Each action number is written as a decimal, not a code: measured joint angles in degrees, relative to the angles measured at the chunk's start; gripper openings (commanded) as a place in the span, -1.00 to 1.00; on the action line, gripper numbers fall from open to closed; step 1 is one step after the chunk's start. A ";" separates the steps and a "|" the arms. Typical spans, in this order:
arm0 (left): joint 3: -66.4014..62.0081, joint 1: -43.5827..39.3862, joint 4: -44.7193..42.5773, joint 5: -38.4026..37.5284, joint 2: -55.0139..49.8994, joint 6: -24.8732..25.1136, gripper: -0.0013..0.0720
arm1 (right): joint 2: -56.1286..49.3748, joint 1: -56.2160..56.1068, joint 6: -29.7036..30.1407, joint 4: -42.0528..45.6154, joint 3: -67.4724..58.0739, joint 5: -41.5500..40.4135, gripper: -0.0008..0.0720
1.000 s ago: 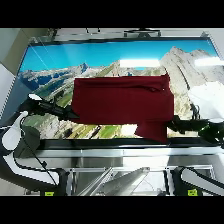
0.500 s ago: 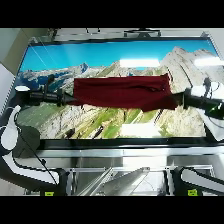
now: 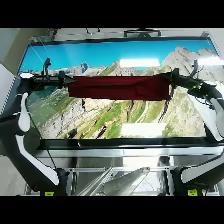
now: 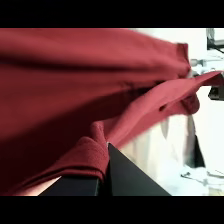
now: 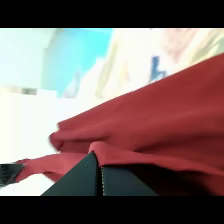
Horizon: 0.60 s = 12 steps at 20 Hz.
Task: Fold the shirts.
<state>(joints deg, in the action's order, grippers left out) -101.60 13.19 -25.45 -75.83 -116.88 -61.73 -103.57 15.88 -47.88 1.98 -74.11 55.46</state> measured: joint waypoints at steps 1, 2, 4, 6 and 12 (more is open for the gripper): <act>-2.47 -0.37 0.00 0.17 -2.25 -0.22 -0.92 | -1.44 -0.55 0.74 -0.17 -0.74 -1.11 -0.90; -4.94 -0.66 0.00 0.37 -4.35 -0.68 -0.92 | -2.58 -0.96 1.29 -0.17 -1.25 -1.99 -0.90; -8.96 -0.92 0.44 0.46 -7.23 -2.08 -0.92 | -3.89 -1.36 2.21 -0.13 -1.86 -3.23 -0.90; -12.17 -0.92 2.99 1.36 -8.87 -2.93 -0.91 | -4.63 -1.55 3.04 0.31 -2.21 -4.22 -0.89; -14.88 -0.98 8.74 11.47 -10.23 -3.26 0.99 | -5.29 -1.77 4.04 1.60 -2.47 -5.55 -0.89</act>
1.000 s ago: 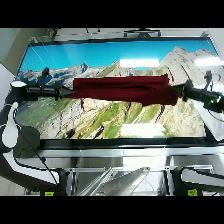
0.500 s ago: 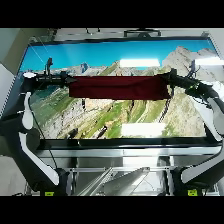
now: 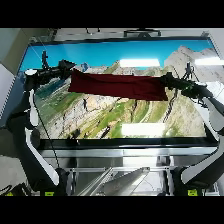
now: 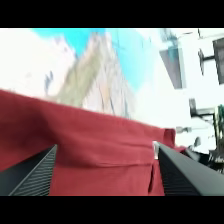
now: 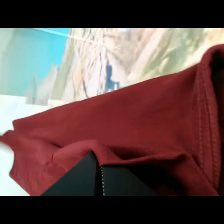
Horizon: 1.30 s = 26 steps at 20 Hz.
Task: Fold the shirts.
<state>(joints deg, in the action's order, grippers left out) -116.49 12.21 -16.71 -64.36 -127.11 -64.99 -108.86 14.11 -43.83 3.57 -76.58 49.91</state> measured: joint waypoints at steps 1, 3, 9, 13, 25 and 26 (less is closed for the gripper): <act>0.09 -0.04 0.11 0.63 -0.07 -0.02 0.99 | -0.02 0.00 0.00 0.04 -0.02 -0.09 -0.89; 0.15 0.22 -0.39 1.88 -0.07 0.00 0.99 | -0.04 0.00 0.04 0.26 -0.02 0.04 -0.89; 0.20 4.22 -1.49 1.60 3.45 -0.13 0.98 | 0.52 2.08 0.17 3.37 -0.15 2.21 0.12; 0.20 8.72 -1.68 -1.75 7.69 -0.11 -0.06 | 2.75 7.06 -0.83 12.22 -0.20 3.85 0.92; 0.17 11.32 -1.79 -11.82 14.78 0.11 -0.97 | -0.24 5.51 -8.76 24.02 -2.73 6.23 0.77; 0.17 10.73 -1.81 -12.57 14.84 0.50 -0.97 | -1.03 4.55 -9.57 24.02 -3.65 6.51 0.38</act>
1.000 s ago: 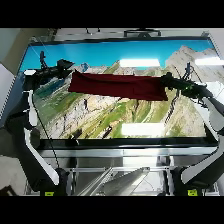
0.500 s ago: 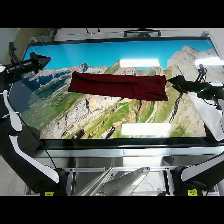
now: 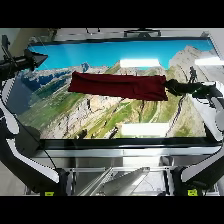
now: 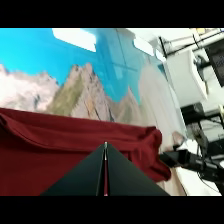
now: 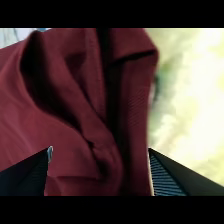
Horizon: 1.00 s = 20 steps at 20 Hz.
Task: Fold the shirts.
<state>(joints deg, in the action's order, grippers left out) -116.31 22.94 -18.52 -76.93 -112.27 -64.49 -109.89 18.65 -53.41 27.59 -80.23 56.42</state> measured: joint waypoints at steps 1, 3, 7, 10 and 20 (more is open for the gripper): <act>0.00 -0.74 0.00 -1.14 0.07 0.26 -0.97 | -0.76 -0.96 -0.92 0.55 -0.90 0.11 0.16; 0.00 -2.89 -0.02 -2.95 0.11 0.98 -0.97 | -2.05 -3.02 -2.78 1.09 -2.99 0.24 -0.88; 0.02 -9.60 -3.56 -4.55 0.17 1.75 -0.97 | -2.36 -5.35 -6.49 1.16 -6.14 1.01 -0.91; 0.09 -18.16 -13.57 -2.56 -0.31 1.01 -0.97 | 0.28 -5.92 -8.59 3.15 -7.78 3.17 -0.91; 0.13 -45.77 -33.97 13.94 -12.55 -4.61 -0.97 | 9.88 -6.38 -13.07 4.17 -18.14 17.27 -0.91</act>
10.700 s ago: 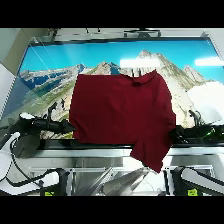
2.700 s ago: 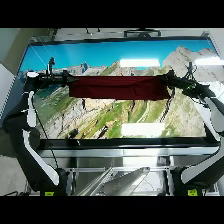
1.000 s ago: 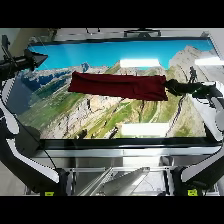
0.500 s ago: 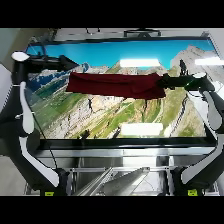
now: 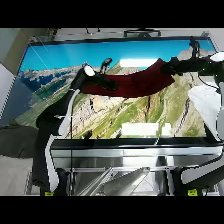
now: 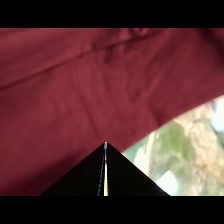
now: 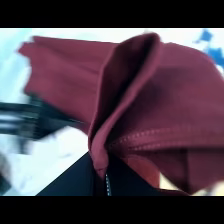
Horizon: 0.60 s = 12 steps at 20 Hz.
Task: Fold the shirts.
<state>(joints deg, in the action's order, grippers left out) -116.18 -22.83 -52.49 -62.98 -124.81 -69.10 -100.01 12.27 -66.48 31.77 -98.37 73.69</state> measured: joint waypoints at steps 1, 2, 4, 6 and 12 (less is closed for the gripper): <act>0.00 -1.16 -0.55 0.66 -0.81 -0.66 -0.97 | 0.24 -0.04 -0.33 -0.76 -0.85 1.01 -0.91; 0.00 -2.05 -0.90 1.05 -1.42 -1.03 -0.97 | 0.37 -0.07 -0.61 -1.29 -1.49 1.64 -0.91; 0.00 -3.37 -0.92 1.38 -2.12 -2.12 -0.97 | 0.55 -0.07 -1.03 -2.08 -2.43 2.58 -0.91; 0.00 -4.35 -0.92 1.25 -2.49 -3.06 -0.97 | 0.66 -0.07 -1.07 -2.73 -3.23 3.06 -0.91; 0.00 -8.20 -0.44 1.38 -2.86 -5.97 -0.97 | 0.70 -0.07 -1.49 -3.34 -5.60 3.08 -0.91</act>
<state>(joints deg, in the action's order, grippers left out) -116.18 -31.03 -52.93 -61.60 -127.68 -75.07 -99.31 12.21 -67.96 28.42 -103.96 76.77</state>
